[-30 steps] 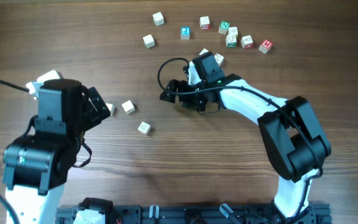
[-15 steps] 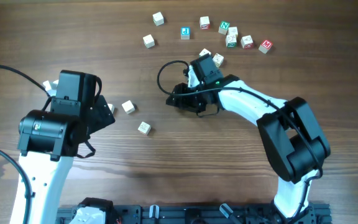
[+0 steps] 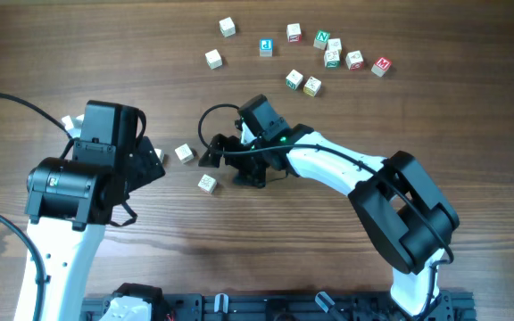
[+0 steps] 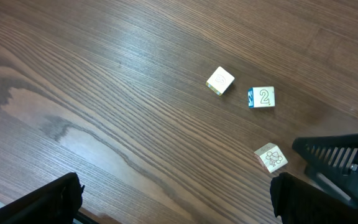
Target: Form a horizontal line
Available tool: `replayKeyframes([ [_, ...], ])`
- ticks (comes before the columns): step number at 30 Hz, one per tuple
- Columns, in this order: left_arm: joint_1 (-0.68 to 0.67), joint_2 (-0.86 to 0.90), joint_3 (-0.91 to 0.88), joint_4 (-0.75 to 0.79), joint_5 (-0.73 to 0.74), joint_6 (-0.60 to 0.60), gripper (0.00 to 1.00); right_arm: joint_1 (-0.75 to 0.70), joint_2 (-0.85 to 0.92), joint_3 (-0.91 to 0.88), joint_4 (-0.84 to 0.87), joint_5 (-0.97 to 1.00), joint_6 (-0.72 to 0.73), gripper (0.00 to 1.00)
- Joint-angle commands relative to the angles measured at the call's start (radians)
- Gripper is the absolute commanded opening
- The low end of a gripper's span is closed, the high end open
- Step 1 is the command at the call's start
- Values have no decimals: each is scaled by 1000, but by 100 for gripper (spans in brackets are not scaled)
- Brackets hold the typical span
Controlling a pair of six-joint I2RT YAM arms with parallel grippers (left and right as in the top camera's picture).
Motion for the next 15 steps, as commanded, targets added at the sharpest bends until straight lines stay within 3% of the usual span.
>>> replayKeyframes([
  [1, 5, 5, 0, 0, 2, -13, 100, 5, -17, 1, -51, -71, 90, 99],
  [3, 5, 5, 0, 0, 2, -14, 100, -1, -17, 1, -89, -70, 100, 91],
  [6, 5, 5, 0, 0, 2, -13, 100, 6, -17, 1, -91, -68, 100, 89],
  [11, 5, 5, 0, 0, 2, -14, 100, 42, -12, 1, -80, 184, 103, 88],
  [15, 5, 5, 0, 0, 2, -13, 100, 80, -11, 1, 0, 222, 95, 89],
])
